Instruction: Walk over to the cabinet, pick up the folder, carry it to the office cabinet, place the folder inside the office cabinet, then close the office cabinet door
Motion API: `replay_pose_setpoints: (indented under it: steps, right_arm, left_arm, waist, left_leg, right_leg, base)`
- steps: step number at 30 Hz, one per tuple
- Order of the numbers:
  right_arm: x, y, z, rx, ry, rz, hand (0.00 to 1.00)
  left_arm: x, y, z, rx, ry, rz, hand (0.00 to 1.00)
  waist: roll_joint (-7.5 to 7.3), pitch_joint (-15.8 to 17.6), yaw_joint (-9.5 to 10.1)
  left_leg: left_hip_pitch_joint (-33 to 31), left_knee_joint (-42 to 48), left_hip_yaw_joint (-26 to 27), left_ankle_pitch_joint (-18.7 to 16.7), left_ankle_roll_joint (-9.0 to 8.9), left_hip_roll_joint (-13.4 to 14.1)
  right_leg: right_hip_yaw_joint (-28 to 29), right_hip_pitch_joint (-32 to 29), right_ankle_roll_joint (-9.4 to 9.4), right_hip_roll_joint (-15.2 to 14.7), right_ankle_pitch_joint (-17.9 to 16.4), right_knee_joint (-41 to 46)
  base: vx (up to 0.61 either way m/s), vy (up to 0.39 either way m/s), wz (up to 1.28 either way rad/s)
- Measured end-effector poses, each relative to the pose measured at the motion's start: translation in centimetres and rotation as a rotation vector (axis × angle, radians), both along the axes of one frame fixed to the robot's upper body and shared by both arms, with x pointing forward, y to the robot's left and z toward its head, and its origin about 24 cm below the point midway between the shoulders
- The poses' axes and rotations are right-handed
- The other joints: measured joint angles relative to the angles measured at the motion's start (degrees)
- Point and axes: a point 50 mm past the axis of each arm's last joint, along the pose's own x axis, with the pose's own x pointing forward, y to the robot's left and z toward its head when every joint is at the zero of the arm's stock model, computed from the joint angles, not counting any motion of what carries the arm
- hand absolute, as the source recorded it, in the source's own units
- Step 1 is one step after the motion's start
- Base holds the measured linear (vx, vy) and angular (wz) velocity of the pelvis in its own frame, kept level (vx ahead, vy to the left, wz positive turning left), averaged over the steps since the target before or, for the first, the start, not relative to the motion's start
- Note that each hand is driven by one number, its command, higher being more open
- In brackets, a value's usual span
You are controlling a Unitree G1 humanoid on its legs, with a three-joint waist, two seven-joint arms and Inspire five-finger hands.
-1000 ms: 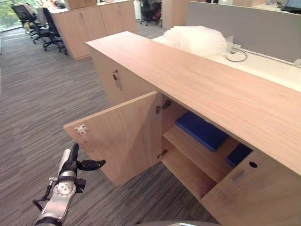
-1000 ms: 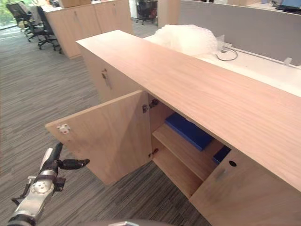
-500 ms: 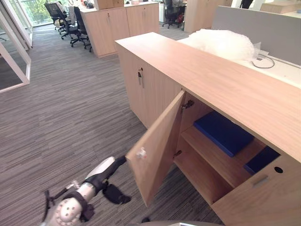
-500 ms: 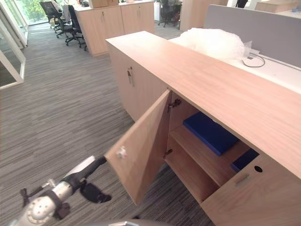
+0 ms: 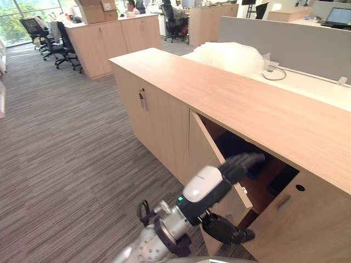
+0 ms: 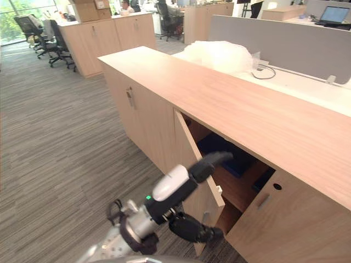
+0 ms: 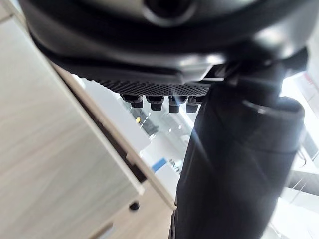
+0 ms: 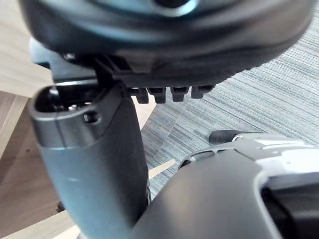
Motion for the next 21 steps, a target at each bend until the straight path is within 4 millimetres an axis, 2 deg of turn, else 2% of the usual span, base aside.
replay_pose_setpoints:
  steps: [2, 4, 6, 7, 8, 10, 12, 14, 15, 16, 21]
  right_arm:
    - [-0.2, 0.0, 0.0, -0.004, 0.007, -0.012, 1.0]
    - [-0.2, 0.0, 0.0, -0.006, 0.003, -0.034, 1.0]
    - [0.2, -0.3, 0.0, -0.013, -0.003, -0.056, 1.0]
    - [0.2, -0.4, 0.0, -0.018, -0.003, -0.06, 1.0]
    - [0.2, -0.5, 0.1, -0.027, -0.004, -0.075, 1.0]
    - [0.5, -0.9, 0.2, -0.043, -0.012, -0.075, 1.0]
    - [1.2, -1.2, 0.4, -0.057, -0.034, -0.068, 1.0]
    - [1.5, -1.1, 0.4, -0.056, -0.045, -0.067, 1.0]
    - [1.7, -1.1, 0.5, -0.059, -0.055, -0.066, 1.0]
    - [1.8, -0.8, 0.5, -0.053, -0.06, -0.067, 1.0]
    - [0.9, 0.0, 0.3, -0.033, -0.04, -0.078, 1.0]
  left_arm:
    - [0.1, 0.0, -0.3, -0.005, -0.003, 0.005, 1.0]
    - [0.6, -0.3, -0.2, -0.012, -0.005, 0.015, 1.0]
    - [1.6, -0.3, 0.0, -0.031, -0.005, 0.066, 1.0]
    - [1.9, -0.3, 0.0, -0.033, -0.003, 0.083, 1.0]
    - [2.6, -0.2, -0.2, -0.036, 0.008, 0.122, 1.0]
    - [2.8, -0.3, 0.0, -0.048, 0.01, 0.142, 1.0]
    - [2.9, -0.4, 0.1, -0.067, 0.017, 0.159, 1.0]
    - [2.9, -0.5, 0.2, -0.082, 0.024, 0.163, 1.0]
    - [2.9, -0.7, 0.4, -0.106, 0.029, 0.161, 1.0]
    - [2.8, -0.6, 0.3, -0.107, 0.037, 0.161, 1.0]
    - [1.8, -0.8, -0.2, -0.104, 0.071, 0.153, 1.0]
  waist:
    - [-0.32, -0.1, -0.03]
    - [-0.79, 0.2, -0.06]
    - [0.05, 2.2, -0.09]
    - [0.11, 2.6, -0.09]
    - [0.42, 3.2, -0.09]
    - [1.2, 3.7, 0.02]
    - [2.09, 3.7, 0.43]
    - [2.31, 3.6, 0.43]
    - [2.76, 3.7, 0.27]
    - [1.66, 3.8, 0.39]
    - [-0.41, 0.8, 0.37]
  left_leg:
    - [0.5, 0.7, 1.5, -0.6, -0.85, 1.0]
    - [-3.1, 8.3, 2.9, -4.3, -0.89, 3.0]
    - [-7.9, 23.7, 4.1, -11.0, -0.56, 7.6]
    - [-8.8, 26.7, 3.6, -11.4, -0.42, 8.4]
    - [-11.0, 32.8, -2.6, -11.6, -0.56, 8.6]
    - [-11.9, 34.5, -8.0, -12.6, -1.24, 7.9]
    - [-9.5, 31.1, -21.7, -15.9, -2.31, 4.4]
    - [-6.5, 27.1, -27.5, -17.3, -3.27, 4.0]
    - [-4.4, 23.6, -28.6, -19.1, -4.33, 4.4]
    - [-3.1, 22.9, -25.6, -18.8, -4.02, 3.6]
    - [-1.3, 20.1, -19.5, -18.4, -2.81, 1.3]
  right_leg:
    - [1.5, -0.1, -0.42, 0.6, -0.1, 0.0]
    - [3.1, -1.0, -0.95, 1.3, 0.2, 0.3]
    - [6.6, -1.2, -1.48, 3.6, 0.5, 1.1]
    - [7.7, -1.2, -1.69, 3.9, 0.5, 1.5]
    - [10.6, -1.9, -2.15, 4.3, 0.3, 2.9]
    - [12.6, -2.6, -2.27, 4.5, 0.2, 3.9]
    - [16.9, -4.8, -1.82, 5.3, -0.2, 6.1]
    - [19.0, -6.4, -1.03, 5.8, -0.8, 7.6]
    - [20.4, -7.2, -0.37, 6.1, -1.1, 8.2]
    - [22.5, -7.0, 0.51, 4.8, -0.8, 8.1]
    - [28.0, -7.6, 2.84, 1.9, 0.7, 5.4]
  base:
    - [0.04, -0.062, -0.43]
    - [0.02, -0.067, -0.43]
    - [0.0, -0.071, -0.78]
    - [-0.02, -0.063, -1.04]
    - [-0.02, -0.043, -0.84]
    - [-0.01, 0.003, -0.74]
    - [0.01, 0.099, -0.92]
    - [-0.02, 0.151, -0.67]
    - [-0.03, 0.26, -0.76]
    - [-0.01, 0.278, -0.7]
    - [0.06, 0.213, -0.61]
